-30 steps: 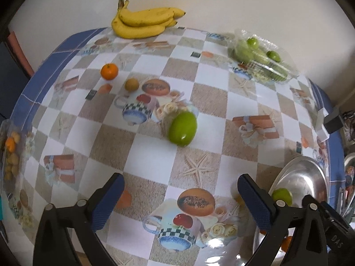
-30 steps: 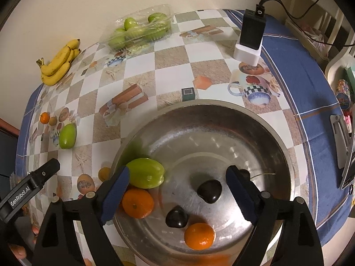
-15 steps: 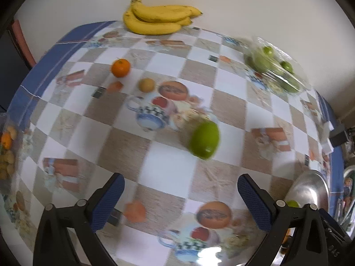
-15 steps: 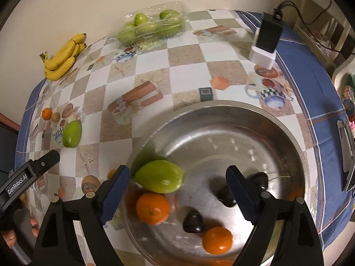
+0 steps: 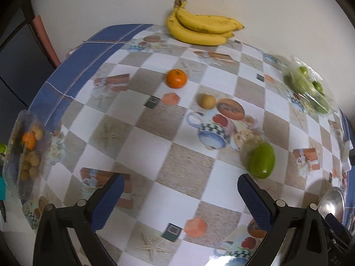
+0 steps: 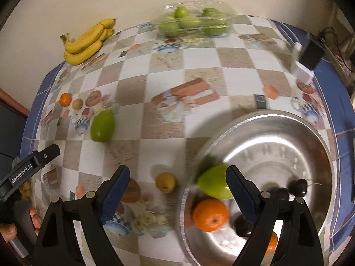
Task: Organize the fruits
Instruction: 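Move both open tools back from the bowl over the table, then reach the right tool toward the small yellow fruit, then close the right tool on the small yellow fruit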
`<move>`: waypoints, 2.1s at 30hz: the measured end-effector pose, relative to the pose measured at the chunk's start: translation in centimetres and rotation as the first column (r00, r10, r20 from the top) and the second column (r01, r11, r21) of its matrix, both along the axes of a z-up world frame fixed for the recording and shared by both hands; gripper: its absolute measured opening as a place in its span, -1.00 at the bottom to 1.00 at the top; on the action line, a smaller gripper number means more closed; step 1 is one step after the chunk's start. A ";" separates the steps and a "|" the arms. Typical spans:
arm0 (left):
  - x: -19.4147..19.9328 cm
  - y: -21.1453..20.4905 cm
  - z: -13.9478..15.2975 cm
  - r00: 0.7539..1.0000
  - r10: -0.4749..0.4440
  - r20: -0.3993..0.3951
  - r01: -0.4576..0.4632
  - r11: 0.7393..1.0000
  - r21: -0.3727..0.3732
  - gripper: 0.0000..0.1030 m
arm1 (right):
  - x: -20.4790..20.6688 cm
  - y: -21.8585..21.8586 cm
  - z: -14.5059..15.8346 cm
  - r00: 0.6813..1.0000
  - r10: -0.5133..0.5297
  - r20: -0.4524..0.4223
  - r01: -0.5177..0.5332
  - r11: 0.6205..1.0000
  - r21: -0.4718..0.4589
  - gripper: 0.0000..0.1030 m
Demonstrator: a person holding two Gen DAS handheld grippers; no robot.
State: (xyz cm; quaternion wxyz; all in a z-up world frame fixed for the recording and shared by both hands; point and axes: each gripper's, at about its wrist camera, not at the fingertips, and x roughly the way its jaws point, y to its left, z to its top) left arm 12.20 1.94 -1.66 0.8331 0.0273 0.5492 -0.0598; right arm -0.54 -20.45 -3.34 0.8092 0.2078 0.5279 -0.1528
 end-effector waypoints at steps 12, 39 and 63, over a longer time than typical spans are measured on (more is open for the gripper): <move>0.8 1.3 1.0 1.000 0.014 0.023 -0.013 0.999 -0.042 1.00 | 1.5 1.8 0.0 0.998 0.058 0.036 -0.059 0.998 0.013 0.72; 0.2 -0.4 0.2 0.998 -0.054 -0.032 0.052 0.998 -0.039 1.00 | 1.6 3.9 -2.9 0.984 0.143 -0.106 -0.152 0.985 -0.077 -0.16; 0.2 -0.5 -0.5 0.997 -0.048 -0.057 0.046 0.999 -0.028 1.00 | 2.3 5.3 -3.4 0.963 0.176 -0.206 -0.220 0.951 -0.215 -0.48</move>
